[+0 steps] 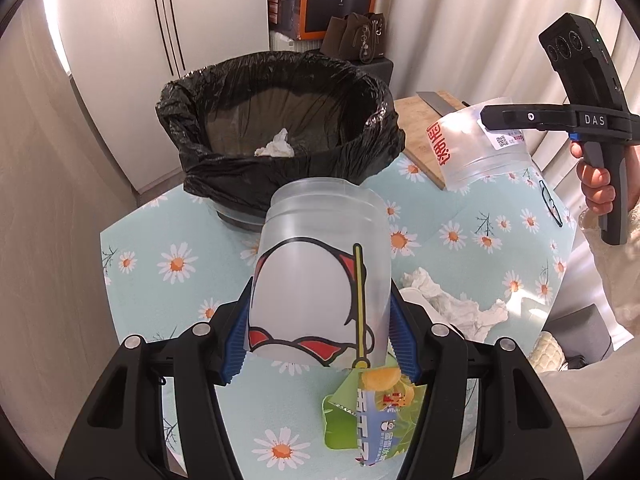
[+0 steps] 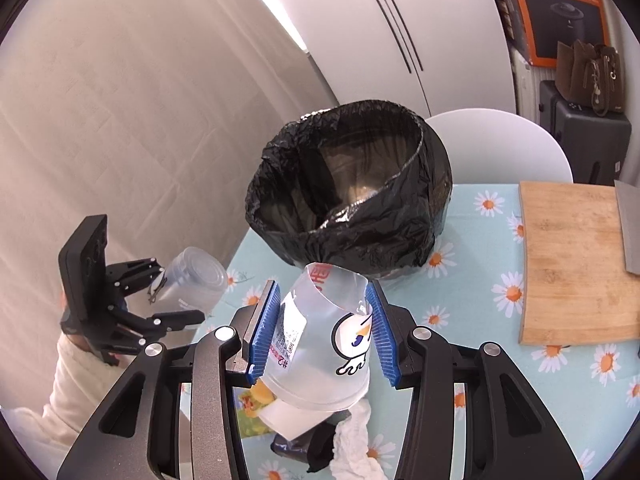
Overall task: Collect trash
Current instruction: 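Carry the clear plastic cup to the black bin and release it, then move both tools back over the remaining trash on the table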
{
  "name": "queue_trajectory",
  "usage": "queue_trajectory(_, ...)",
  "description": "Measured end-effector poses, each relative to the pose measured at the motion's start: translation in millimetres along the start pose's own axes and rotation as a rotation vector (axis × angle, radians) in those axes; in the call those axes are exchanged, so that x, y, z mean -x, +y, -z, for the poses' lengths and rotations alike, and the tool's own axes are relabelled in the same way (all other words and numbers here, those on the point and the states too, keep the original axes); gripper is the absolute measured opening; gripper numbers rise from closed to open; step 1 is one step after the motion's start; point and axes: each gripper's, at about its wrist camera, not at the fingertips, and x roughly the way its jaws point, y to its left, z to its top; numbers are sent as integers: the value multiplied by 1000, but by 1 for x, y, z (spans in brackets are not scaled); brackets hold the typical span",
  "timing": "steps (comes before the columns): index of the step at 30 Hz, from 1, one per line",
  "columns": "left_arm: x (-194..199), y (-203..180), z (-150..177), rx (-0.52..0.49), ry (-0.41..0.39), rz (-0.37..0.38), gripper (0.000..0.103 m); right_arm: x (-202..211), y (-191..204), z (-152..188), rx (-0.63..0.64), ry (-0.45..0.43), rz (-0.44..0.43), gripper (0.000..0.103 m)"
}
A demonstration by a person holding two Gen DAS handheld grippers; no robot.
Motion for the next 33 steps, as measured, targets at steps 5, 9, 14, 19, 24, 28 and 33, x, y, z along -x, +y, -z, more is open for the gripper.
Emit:
queue_trajectory(5,4,6,-25,-29,-26,25,60,6,11,-23,23,-49,-14,41)
queue_trajectory(9,-1,14,-46,-62,-31,35,60,5,16,-41,22,-88,-22,41)
queue_trajectory(14,-13,24,-75,-110,-42,69,60,-2,18,-64,32,-133,-13,41)
queue_trajectory(19,-28,33,-104,-166,-86,69,65,-22,8,-86,-15,-162,-3,50)
queue_trajectory(24,-30,48,-119,-135,-234,29,97,-35,2,-100,-50,-235,86,84)
queue_trajectory(28,-35,59,-111,-89,-234,37,97,-32,-8,-100,-74,-254,107,86)
queue_trajectory(33,-37,60,-91,-48,-193,5,97,-26,-20,-87,-103,-242,118,86)
